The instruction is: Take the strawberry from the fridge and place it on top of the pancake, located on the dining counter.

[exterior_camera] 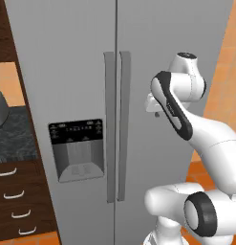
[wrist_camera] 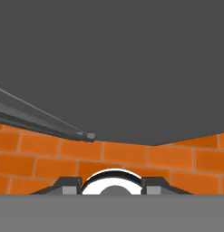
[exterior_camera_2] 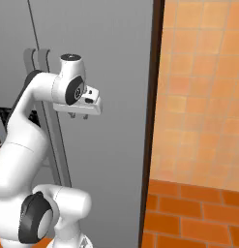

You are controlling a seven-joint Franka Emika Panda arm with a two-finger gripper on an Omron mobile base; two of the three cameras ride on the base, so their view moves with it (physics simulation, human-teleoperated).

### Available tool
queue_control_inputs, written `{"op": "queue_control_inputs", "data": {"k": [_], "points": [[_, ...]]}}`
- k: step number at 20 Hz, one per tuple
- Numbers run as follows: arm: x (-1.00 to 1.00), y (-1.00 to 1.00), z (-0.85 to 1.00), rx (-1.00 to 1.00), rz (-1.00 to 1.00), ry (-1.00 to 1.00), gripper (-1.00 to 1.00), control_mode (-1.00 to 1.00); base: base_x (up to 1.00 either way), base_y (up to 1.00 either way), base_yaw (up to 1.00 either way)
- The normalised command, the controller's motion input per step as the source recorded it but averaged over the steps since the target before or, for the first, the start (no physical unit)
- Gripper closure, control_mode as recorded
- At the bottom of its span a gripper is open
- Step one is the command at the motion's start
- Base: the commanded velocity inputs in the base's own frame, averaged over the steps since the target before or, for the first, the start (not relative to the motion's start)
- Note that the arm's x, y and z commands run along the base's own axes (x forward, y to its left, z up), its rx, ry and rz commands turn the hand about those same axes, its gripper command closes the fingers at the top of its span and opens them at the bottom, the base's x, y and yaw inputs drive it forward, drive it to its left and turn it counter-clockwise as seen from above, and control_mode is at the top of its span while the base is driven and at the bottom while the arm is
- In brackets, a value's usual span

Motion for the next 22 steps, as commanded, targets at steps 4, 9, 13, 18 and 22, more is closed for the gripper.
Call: {"op": "queue_control_inputs", "data": {"k": [4, 9, 13, 18, 22], "points": [[0.0, 0.0, 0.0, 0.0, 0.0, 0.0, -1.0, 1.0, -0.31, 0.03, 0.0], [0.0, 0.0, 0.0, 0.0, 0.0, 0.0, -1.0, 1.0, -0.76, 0.55, -0.08], [0.0, 0.0, 0.0, 0.0, 0.0, 0.0, -1.0, 1.0, -0.56, 0.66, -0.24], [0.0, 0.0, 0.0, 0.0, 0.0, 0.0, -1.0, 1.0, -0.12, 0.92, -0.34], [0.0, 0.0, 0.0, 0.0, 0.0, 0.0, -1.0, 1.0, 0.1, 0.66, -0.34]]}}
